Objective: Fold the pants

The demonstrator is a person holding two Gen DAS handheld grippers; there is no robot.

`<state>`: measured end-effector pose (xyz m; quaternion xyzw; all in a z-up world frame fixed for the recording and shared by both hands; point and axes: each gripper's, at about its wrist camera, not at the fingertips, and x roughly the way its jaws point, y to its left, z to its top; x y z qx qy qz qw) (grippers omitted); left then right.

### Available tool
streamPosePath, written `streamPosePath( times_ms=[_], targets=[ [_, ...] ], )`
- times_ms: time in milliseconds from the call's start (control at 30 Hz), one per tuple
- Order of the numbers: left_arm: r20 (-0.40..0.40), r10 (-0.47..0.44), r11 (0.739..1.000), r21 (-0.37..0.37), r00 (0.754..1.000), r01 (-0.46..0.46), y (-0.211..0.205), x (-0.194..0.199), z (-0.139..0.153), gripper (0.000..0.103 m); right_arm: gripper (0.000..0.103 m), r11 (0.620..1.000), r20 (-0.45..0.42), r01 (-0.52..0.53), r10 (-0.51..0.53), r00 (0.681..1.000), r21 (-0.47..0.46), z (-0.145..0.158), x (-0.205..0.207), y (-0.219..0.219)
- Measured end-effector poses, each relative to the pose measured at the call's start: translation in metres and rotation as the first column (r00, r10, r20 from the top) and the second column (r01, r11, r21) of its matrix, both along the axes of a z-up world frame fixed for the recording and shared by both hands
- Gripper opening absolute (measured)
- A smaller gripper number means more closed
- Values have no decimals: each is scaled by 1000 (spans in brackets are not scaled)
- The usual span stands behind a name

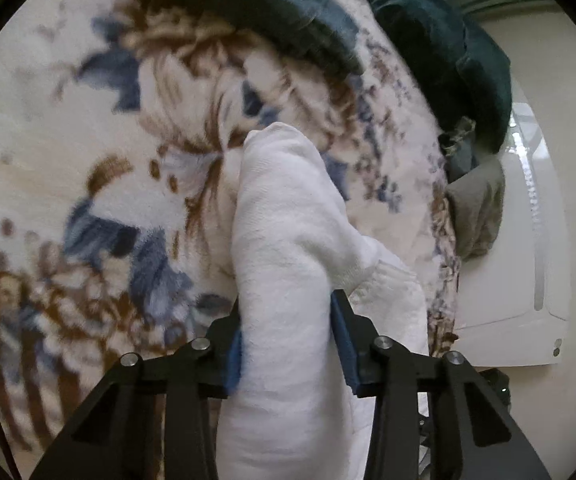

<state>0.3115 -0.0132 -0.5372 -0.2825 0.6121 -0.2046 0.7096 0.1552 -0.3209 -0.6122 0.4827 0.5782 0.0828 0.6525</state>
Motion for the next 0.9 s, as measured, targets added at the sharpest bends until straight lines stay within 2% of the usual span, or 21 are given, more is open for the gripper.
streamPosePath(
  times_ms=[133, 300, 433, 600, 733, 833, 900],
  targets=[
    [31, 16, 1000, 2, 999, -16, 7, 5, 44, 36, 30, 999, 62, -42, 42, 997, -3, 56, 8, -5],
    [94, 32, 999, -20, 995, -30, 20, 28, 102, 36, 30, 997, 137, -73, 77, 988, -33, 126, 42, 5],
    [134, 32, 998, -65, 990, -23, 30, 84, 139, 36, 30, 996, 190, -63, 75, 979, -65, 176, 89, 17],
    [174, 7, 997, -79, 985, 7, 37, 182, 157, 36, 30, 994, 254, -9, 36, 967, -109, 218, 178, 29],
    [197, -14, 998, -61, 980, 27, 49, 278, 150, 36, 30, 994, 292, 31, 1, 956, -106, 213, 272, 43],
    [194, -12, 999, -39, 981, 20, 60, 337, 124, 36, 30, 995, 306, 42, -12, 952, -95, 182, 346, 59],
    [185, -6, 1000, -25, 983, 11, 70, 370, 100, 36, 30, 995, 302, 35, -7, 953, -88, 146, 391, 72]
  ],
)
